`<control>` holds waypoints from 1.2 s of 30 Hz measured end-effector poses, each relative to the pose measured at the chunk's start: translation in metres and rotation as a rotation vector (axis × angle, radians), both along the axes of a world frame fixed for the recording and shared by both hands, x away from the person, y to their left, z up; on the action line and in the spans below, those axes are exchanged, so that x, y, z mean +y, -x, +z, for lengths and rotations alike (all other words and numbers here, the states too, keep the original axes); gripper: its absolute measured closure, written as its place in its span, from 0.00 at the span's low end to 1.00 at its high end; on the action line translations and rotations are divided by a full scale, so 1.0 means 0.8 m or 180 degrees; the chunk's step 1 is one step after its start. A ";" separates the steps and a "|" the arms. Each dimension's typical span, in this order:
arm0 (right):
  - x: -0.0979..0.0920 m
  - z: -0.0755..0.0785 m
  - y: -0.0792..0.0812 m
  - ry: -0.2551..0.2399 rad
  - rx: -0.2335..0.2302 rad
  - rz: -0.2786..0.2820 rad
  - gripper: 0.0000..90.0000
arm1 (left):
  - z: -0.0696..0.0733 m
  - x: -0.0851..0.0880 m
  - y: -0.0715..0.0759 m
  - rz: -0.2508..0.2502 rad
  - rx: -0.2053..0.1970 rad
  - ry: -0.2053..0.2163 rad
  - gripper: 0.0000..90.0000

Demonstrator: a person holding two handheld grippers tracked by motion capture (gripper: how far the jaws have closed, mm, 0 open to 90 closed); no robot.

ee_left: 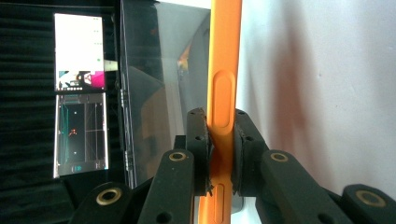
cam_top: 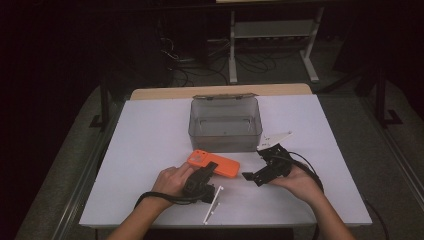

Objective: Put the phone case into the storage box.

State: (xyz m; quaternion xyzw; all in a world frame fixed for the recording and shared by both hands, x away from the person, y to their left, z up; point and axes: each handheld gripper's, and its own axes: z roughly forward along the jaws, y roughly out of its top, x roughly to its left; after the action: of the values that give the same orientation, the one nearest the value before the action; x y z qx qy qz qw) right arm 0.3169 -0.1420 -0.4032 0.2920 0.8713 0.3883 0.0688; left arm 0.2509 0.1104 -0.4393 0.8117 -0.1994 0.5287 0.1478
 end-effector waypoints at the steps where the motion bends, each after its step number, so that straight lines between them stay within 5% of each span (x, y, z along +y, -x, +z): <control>1: -0.003 -0.003 0.001 -0.0014 -0.0004 -0.0020 0.00 | 0.000 0.000 0.000 -0.0002 -0.0002 -0.0008 0.89; 25: -0.055 -0.042 0.045 -0.0066 0.0007 -0.0473 0.00 | 0.003 0.002 -0.001 0.0012 0.0017 0.0074 0.89; 36: -0.048 -0.044 0.042 -0.0005 -0.0032 -0.0375 0.00 | 0.006 0.003 -0.006 0.0028 0.0144 0.0233 0.89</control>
State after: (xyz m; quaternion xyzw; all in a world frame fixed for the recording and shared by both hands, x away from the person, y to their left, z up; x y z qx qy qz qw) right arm 0.2831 -0.1807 -0.4383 0.3410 0.8519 0.3857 0.0957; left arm 0.2560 0.1130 -0.4346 0.8183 -0.1729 0.5179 0.1796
